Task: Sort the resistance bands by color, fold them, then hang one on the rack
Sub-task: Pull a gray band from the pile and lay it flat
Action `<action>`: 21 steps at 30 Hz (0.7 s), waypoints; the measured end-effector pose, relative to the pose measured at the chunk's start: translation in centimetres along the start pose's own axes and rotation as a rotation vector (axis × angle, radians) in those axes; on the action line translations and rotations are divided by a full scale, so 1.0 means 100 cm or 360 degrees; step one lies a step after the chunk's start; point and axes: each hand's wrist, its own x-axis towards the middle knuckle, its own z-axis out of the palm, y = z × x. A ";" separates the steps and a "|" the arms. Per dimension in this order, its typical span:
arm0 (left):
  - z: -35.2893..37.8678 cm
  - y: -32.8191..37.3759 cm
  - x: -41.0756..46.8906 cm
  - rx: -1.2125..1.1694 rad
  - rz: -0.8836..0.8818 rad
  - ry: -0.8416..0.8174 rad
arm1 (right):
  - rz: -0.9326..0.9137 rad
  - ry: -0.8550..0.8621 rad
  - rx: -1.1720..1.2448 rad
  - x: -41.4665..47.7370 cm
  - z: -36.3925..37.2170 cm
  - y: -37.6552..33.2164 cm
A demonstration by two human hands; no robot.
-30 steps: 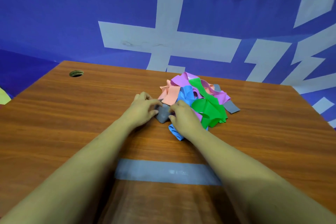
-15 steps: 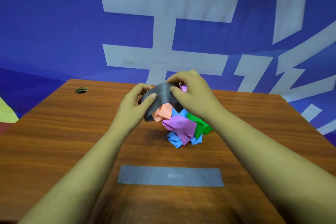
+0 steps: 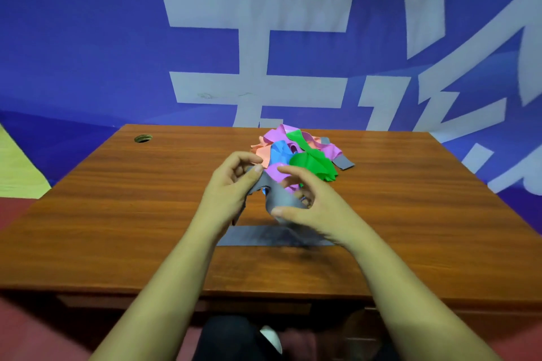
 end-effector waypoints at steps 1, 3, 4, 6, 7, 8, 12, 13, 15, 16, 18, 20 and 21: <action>0.001 -0.001 -0.006 0.0034 -0.0025 -0.0040 | -0.0033 -0.0006 -0.0125 -0.007 0.001 0.001; 0.000 -0.005 -0.016 0.0120 -0.0061 -0.0104 | -0.0070 0.0043 -0.0298 -0.018 -0.001 0.002; -0.003 -0.006 -0.021 0.0153 -0.0084 -0.0150 | -0.0075 0.0045 -0.0350 -0.021 -0.004 0.001; -0.011 -0.010 -0.029 0.0257 -0.0082 -0.0337 | -0.0083 -0.0009 -0.0401 -0.026 -0.012 -0.002; -0.015 -0.014 -0.033 0.0407 -0.0059 -0.0469 | -0.0086 -0.0038 -0.0410 -0.027 -0.016 -0.006; -0.019 -0.018 -0.035 0.0598 -0.0040 -0.0596 | -0.0087 -0.0058 -0.0426 -0.028 -0.020 -0.009; -0.031 -0.026 -0.040 0.0911 -0.0060 -0.0711 | -0.0094 -0.0161 -0.0555 -0.026 -0.034 -0.018; -0.034 -0.025 -0.040 0.0860 -0.0082 -0.0680 | -0.0091 -0.0189 -0.0577 -0.026 -0.038 -0.018; -0.038 -0.021 -0.039 0.0816 -0.0095 -0.0652 | -0.0083 -0.0246 -0.0601 -0.026 -0.042 -0.017; -0.040 -0.020 -0.038 0.0817 -0.0111 -0.0654 | -0.0076 -0.0266 -0.0595 -0.026 -0.044 -0.015; -0.042 -0.019 -0.040 0.0702 -0.0231 -0.0695 | -0.0057 -0.0275 -0.0540 -0.027 -0.045 -0.011; -0.043 -0.019 -0.043 0.0430 -0.0436 -0.0741 | -0.0044 -0.0281 -0.0476 -0.027 -0.046 -0.006; -0.043 -0.020 -0.044 0.0309 -0.0520 -0.0742 | -0.0040 -0.0293 -0.0454 -0.027 -0.047 -0.004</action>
